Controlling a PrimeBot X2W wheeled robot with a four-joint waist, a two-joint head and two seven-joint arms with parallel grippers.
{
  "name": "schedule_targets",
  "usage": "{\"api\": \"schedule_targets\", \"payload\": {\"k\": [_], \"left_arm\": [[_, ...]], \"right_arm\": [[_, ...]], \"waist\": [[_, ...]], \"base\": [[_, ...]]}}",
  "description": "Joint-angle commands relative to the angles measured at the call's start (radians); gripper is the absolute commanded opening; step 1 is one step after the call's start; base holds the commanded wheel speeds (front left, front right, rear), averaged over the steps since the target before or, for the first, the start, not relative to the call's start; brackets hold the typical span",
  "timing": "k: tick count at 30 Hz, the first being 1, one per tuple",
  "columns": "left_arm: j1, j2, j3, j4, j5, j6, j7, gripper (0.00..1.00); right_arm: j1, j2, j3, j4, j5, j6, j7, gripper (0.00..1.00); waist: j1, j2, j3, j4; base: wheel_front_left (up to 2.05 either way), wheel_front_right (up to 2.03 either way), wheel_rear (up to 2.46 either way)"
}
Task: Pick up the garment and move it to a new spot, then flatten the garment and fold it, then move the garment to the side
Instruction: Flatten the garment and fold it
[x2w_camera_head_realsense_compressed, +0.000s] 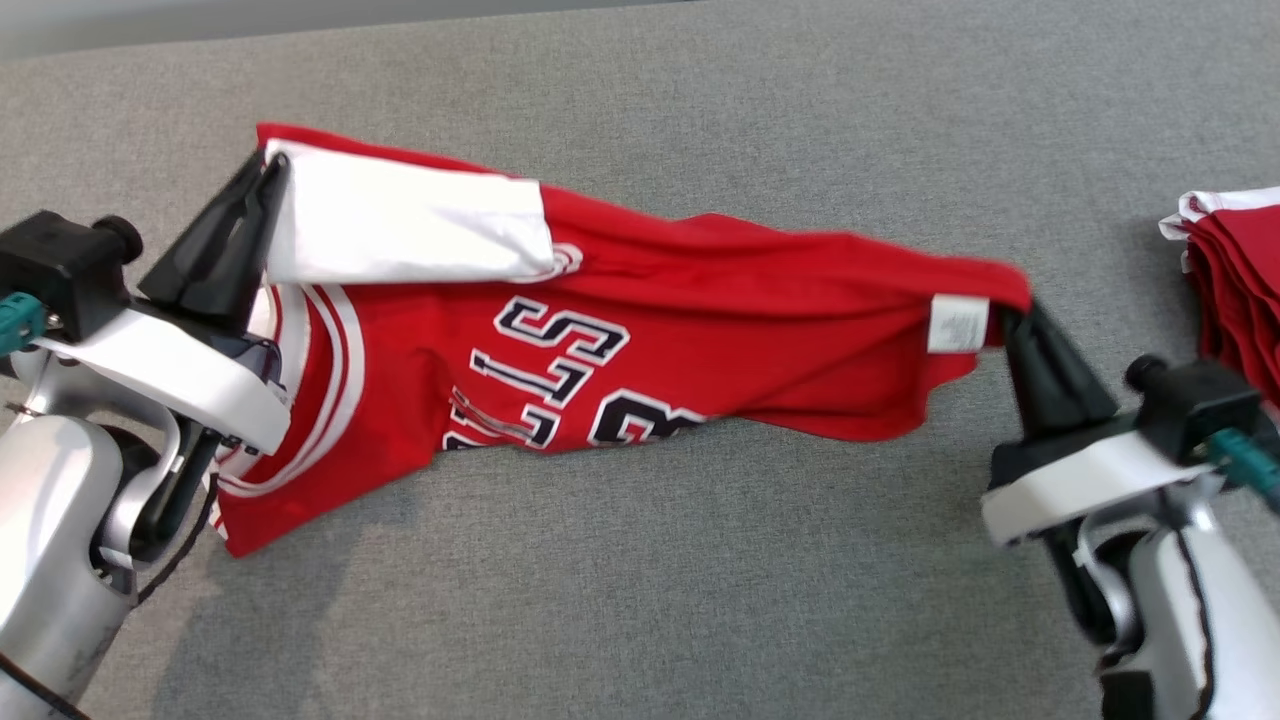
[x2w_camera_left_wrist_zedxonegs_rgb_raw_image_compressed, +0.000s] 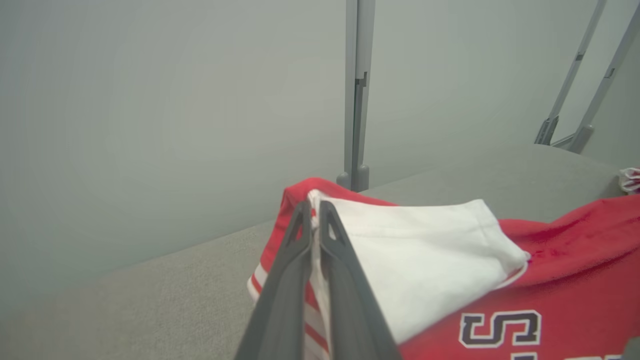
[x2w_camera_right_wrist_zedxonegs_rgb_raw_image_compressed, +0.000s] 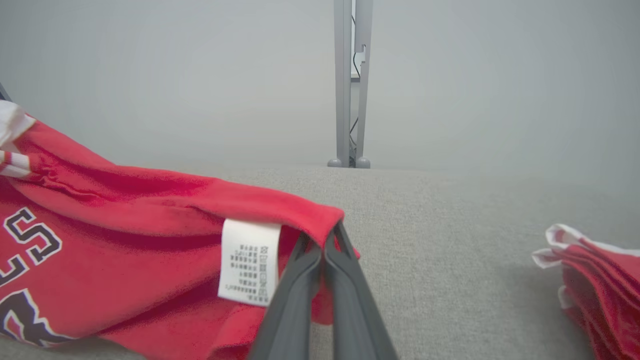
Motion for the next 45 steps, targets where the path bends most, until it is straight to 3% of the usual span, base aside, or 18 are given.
{"api": "schedule_targets", "payload": {"k": [1,9,16,31,45], "left_arm": [[-0.023,0.017,0.014,-0.023,0.011,0.011,-0.005,0.00],[-0.086,0.064,0.078,-0.158,0.034,0.062,-0.010,0.00],[-0.160,0.094,0.135,-0.279,0.061,0.114,-0.003,0.00],[-0.190,0.129,0.179,-0.427,0.080,0.177,0.032,0.00],[-0.147,0.132,0.162,-0.420,0.054,0.177,0.057,0.00]], "right_arm": [[-0.029,-0.021,-0.018,-0.053,-0.020,0.000,0.008,0.00],[-0.152,-0.104,-0.049,-0.306,-0.062,0.000,0.108,0.00],[-0.260,-0.168,-0.064,-0.431,-0.057,0.000,0.193,0.00],[-0.311,-0.192,-0.089,-0.508,-0.019,0.000,0.257,0.00],[-0.271,-0.183,-0.073,-0.483,0.013,0.000,0.277,0.00]], "waist": [[0.0000,0.0000,-0.005,-0.002],[0.0000,0.0000,-0.037,0.004],[0.0000,0.0000,-0.076,0.024],[0.0000,0.0000,-0.127,0.036],[0.0000,0.0000,-0.112,0.039]], "base": [[0.00,0.00,0.00],[0.00,0.00,0.00],[0.00,0.00,0.00],[0.00,0.00,0.00],[0.00,0.00,0.00]]}}
